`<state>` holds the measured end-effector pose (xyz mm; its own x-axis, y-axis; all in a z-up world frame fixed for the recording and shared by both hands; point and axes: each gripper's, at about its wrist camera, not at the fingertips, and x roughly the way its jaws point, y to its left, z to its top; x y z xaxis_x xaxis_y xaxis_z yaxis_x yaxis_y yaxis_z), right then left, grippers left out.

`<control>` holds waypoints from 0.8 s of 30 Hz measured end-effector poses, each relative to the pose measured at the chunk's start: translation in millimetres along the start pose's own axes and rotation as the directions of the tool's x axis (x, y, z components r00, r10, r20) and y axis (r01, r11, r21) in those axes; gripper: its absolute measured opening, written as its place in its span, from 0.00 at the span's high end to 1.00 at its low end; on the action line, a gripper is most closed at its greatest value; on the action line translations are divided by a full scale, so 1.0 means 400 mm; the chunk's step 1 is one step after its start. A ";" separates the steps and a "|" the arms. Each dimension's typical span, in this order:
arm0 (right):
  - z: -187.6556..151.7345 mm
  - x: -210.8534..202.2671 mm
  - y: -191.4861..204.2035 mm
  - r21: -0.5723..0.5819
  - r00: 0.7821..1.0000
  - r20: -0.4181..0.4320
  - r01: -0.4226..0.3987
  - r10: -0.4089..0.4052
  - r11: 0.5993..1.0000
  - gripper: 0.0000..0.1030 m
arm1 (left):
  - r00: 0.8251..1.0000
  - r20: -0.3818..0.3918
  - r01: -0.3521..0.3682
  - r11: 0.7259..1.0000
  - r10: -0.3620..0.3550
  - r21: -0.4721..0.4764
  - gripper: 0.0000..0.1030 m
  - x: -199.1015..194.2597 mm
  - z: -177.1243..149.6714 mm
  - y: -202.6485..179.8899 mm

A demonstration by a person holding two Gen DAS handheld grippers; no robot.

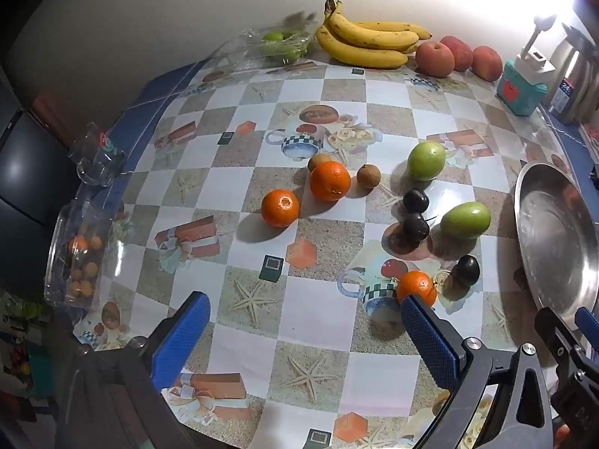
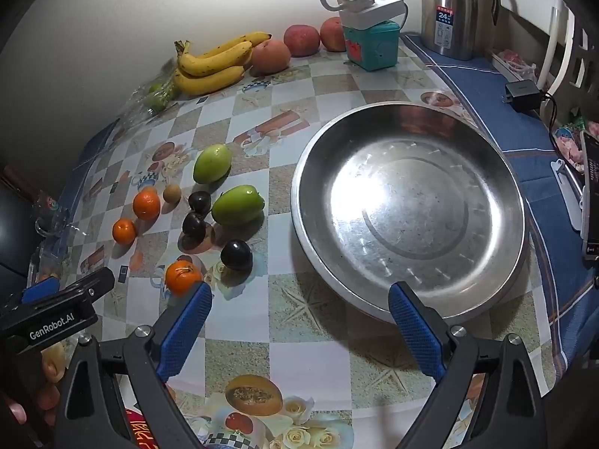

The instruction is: Organize fruits

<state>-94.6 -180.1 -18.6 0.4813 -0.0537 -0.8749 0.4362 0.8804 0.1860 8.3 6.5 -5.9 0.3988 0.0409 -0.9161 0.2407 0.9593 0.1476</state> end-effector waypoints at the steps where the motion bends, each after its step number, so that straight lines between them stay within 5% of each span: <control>1: 0.000 -0.001 -0.002 0.002 1.000 0.001 0.001 -0.001 1.000 0.07 | 1.000 -0.002 0.000 1.000 0.000 0.003 0.00 0.001 0.000 -0.002; 24: 0.015 -0.014 -0.006 0.017 0.999 0.031 0.041 -0.041 0.999 0.07 | 0.999 -0.012 0.052 0.999 -0.052 0.002 0.00 0.007 -0.005 0.004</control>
<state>-93.8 -184.7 -11.6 0.4866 -0.1046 -0.8673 0.4684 0.8693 0.1579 8.2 8.5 -9.0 0.3753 -0.0061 -0.9269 0.2632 0.9595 0.1003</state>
